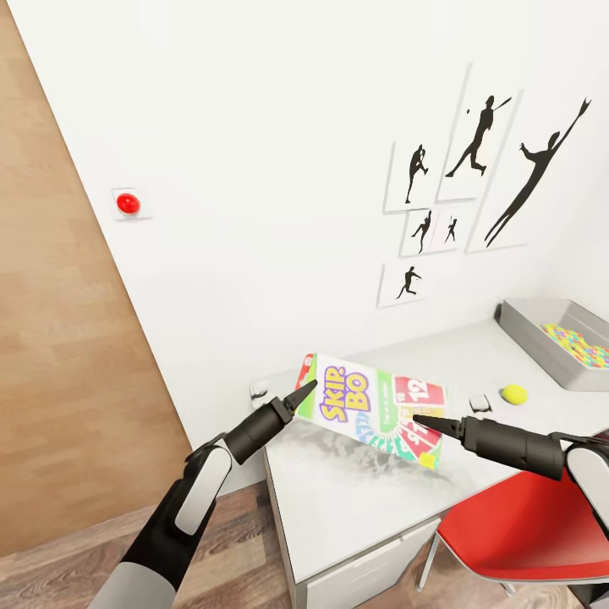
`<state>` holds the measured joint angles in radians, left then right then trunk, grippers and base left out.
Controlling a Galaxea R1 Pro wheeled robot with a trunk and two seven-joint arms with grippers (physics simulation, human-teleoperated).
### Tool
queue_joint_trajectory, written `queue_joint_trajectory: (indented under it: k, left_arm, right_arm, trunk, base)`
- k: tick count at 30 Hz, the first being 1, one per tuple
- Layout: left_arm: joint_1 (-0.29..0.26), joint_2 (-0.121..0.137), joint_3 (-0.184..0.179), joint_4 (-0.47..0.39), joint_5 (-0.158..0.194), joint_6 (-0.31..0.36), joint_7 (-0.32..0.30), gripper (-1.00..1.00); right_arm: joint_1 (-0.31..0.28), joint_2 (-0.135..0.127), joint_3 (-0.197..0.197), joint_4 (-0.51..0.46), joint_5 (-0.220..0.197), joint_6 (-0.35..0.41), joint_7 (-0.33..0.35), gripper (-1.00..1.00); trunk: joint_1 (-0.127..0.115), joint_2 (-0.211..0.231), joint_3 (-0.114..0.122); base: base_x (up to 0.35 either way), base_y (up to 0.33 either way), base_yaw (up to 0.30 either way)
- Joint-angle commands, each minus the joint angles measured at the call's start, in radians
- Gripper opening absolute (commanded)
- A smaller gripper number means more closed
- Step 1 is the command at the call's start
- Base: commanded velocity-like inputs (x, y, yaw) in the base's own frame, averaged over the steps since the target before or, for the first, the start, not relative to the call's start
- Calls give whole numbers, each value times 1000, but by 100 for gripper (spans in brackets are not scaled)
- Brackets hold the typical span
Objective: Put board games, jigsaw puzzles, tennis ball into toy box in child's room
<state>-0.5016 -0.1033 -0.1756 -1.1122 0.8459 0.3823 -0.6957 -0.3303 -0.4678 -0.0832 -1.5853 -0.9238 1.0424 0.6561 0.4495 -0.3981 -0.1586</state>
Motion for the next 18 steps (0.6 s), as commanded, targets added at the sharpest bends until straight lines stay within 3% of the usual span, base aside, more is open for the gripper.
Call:
queue_joint_trajectory:
  k: [1, 6, 18]
  left_arm:
    - [-1, 0, 0, 0, 9, 9, 0, 100]
    - [-2, 0, 0, 0, 7, 10, 3, 100]
    - [-7, 1, -2, -10, 6, 44, 76, 100]
  right_arm:
    - [-1, 0, -1, 0, 4, 5, 6, -100]
    - [-1, 0, -3, -1, 3, 5, 6, -100]
    - [-10, -2, -12, 0, 3, 5, -5, -100]
  trunk:
    - [1, -2, -2]
    - [1, -2, -2]
    - [1, -2, -2]
  base:
    - [0, 0, 0]
    - [0, 0, 0]
    - [0, 0, 0]
